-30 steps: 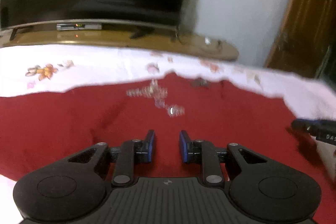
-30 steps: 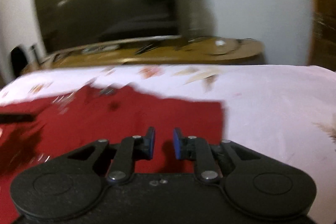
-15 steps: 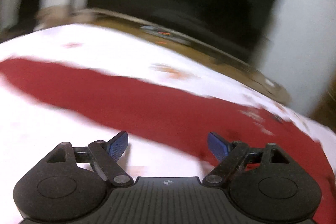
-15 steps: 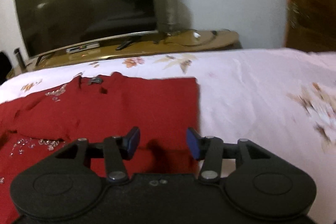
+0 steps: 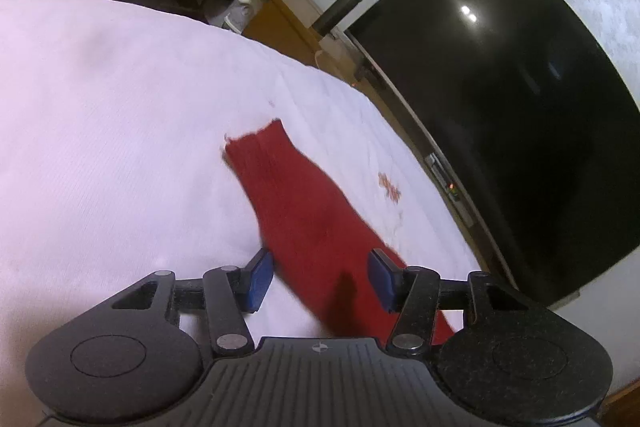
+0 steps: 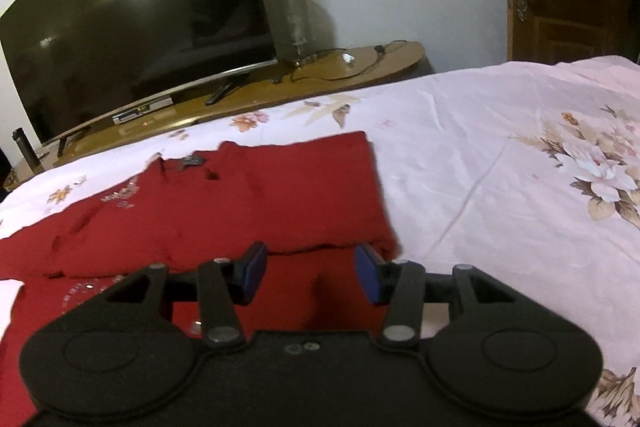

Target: Fold small clothes

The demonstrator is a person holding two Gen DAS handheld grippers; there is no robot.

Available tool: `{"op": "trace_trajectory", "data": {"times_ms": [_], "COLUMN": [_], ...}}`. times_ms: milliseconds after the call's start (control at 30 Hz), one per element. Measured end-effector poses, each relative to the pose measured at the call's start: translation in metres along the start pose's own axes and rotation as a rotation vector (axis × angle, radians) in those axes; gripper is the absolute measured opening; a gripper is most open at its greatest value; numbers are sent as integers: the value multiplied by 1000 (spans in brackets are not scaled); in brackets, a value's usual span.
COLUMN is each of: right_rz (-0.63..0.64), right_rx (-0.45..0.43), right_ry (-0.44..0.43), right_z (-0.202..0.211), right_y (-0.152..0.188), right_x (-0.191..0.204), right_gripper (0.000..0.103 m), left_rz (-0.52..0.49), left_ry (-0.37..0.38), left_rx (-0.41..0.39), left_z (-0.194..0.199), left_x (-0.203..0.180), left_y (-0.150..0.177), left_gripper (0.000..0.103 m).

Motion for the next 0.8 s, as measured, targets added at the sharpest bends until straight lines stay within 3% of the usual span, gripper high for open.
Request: {"op": "trace_trajectory", "data": {"times_ms": [67, 200, 267, 333, 400, 567, 800], "right_rz": [3, -12, -42, -71, -86, -93, -119], "right_rx": [-10, -25, -29, -32, -35, -42, -35], "right_ry": [0, 15, 22, 27, 36, 44, -2], "right_z": [3, 8, 10, 11, 12, 14, 0], "right_y": [-3, -9, -12, -14, -14, -11, -9], "right_x": [6, 8, 3, -4, -10, -25, -47], "right_gripper": [47, 47, 47, 47, 47, 48, 48], "left_rz": [17, 11, 11, -44, -130, -335, -587], "left_ry": [6, -48, -19, -45, -19, 179, 407], "left_rx": [0, 30, 48, 51, 42, 42, 147], "left_z": [-9, -19, -24, -22, -16, -3, 1], "left_x": [2, 15, 18, 6, -19, -130, -292], "left_y": [-6, -17, -22, -25, -23, 18, 150], "left_gripper": [47, 7, 7, 4, 4, 4, 4]}}
Point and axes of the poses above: each gripper's, at about its wrist camera, not at the fingertips, and z roughly against the way its jaws point, x to its left, y to its underside, the point moved 4 cm from there along -z, roughly the way its jaws point, and after that the axes turned 3 degrees about x, right-handed, at the moved point
